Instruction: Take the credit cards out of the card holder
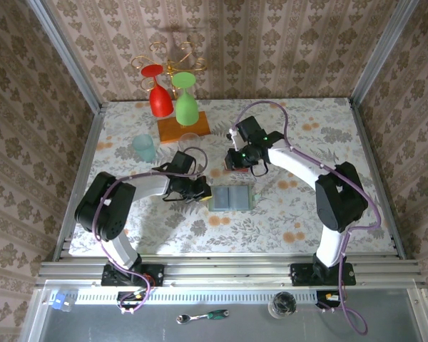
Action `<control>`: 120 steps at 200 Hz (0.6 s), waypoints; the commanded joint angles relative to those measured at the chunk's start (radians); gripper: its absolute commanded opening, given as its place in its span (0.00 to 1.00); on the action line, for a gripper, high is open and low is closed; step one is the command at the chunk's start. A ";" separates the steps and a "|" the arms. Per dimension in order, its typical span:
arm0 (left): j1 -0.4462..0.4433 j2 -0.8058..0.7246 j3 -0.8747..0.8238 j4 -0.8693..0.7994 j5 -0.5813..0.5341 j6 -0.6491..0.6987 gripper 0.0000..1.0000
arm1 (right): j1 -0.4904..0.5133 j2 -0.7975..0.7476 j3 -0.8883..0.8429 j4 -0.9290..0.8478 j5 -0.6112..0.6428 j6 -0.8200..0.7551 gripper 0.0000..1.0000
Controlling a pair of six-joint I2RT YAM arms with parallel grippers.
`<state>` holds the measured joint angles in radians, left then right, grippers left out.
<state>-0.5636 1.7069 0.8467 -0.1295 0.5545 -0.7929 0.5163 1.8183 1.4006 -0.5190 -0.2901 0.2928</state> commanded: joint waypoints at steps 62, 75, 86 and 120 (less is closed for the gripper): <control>-0.007 0.024 -0.027 0.013 0.013 -0.009 0.00 | 0.048 -0.031 -0.101 0.030 -0.124 0.236 0.13; -0.007 0.027 -0.029 0.014 0.012 -0.008 0.00 | 0.059 -0.028 -0.108 0.028 -0.129 0.245 0.13; -0.007 0.029 -0.032 0.013 0.011 -0.007 0.00 | 0.065 -0.025 -0.112 0.024 -0.135 0.259 0.13; -0.007 0.031 -0.036 0.011 0.005 -0.006 0.00 | 0.079 -0.019 -0.140 0.047 -0.167 0.317 0.16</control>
<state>-0.5636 1.7218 0.8272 -0.1181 0.5545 -0.7925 0.5858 1.8126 1.2873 -0.4915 -0.4107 0.5442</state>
